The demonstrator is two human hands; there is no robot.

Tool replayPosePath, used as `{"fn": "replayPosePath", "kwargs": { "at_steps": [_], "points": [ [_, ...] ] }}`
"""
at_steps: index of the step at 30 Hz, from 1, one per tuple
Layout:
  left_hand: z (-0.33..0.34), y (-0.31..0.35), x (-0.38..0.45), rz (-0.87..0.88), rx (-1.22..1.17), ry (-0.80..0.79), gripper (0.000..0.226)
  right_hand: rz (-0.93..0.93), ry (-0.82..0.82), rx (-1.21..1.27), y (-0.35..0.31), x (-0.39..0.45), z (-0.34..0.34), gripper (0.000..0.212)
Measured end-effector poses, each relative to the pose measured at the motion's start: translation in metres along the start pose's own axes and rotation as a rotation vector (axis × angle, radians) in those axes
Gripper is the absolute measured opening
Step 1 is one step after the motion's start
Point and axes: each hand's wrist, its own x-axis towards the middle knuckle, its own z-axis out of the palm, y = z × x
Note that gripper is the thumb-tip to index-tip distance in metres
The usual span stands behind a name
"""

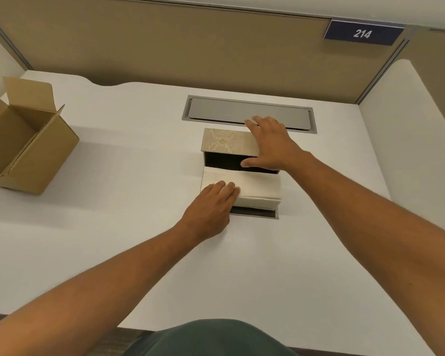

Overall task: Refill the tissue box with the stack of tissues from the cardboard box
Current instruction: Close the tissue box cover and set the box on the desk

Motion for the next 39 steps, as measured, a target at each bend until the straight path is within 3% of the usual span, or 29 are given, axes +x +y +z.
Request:
{"fn": "replayPosePath", "kwargs": {
  "at_steps": [2, 4, 7, 21, 23, 28, 30, 34, 36, 39],
  "points": [
    [0.0, 0.0, -0.001, 0.006, 0.004, 0.001, 0.063, 0.038, -0.139, -0.011, -0.001, 0.01, -0.002, 0.116],
    [0.001, -0.001, -0.001, 0.011, -0.008, 0.009, 0.063, 0.05, -0.156, 0.009, -0.005, 0.011, 0.0, 0.108],
    [0.003, -0.001, -0.001, 0.006, -0.03, 0.039, 0.064, 0.028, -0.053, 0.018, -0.011, 0.004, 0.005, 0.095],
    [0.012, 0.004, -0.015, -0.05, 0.012, 0.08, 0.073, -0.001, 0.253, -0.03, -0.031, -0.069, 0.052, 0.084],
    [0.016, 0.005, -0.031, -0.082, -0.02, 0.127, 0.075, 0.001, 0.261, -0.034, -0.033, -0.072, 0.053, 0.084],
    [0.024, -0.015, -0.062, 0.05, 0.031, 0.414, 0.056, -0.001, 0.253, -0.015, -0.032, -0.075, 0.055, 0.092],
    [0.012, -0.025, -0.052, 0.01, 0.066, 0.444, 0.071, -0.015, 0.251, -0.012, -0.031, -0.076, 0.056, 0.098],
    [-0.021, -0.036, -0.005, -0.076, 0.154, 0.234, 0.13, -0.014, 0.199, -0.023, -0.032, -0.081, 0.06, 0.131],
    [-0.029, -0.036, 0.014, -0.057, 0.221, 0.139, 0.136, 0.011, 0.194, -0.061, -0.031, -0.084, 0.063, 0.138],
    [-0.031, -0.033, 0.027, -0.012, 0.215, 0.142, 0.124, 0.03, 0.244, -0.134, -0.027, -0.087, 0.068, 0.126]
  ]
}}
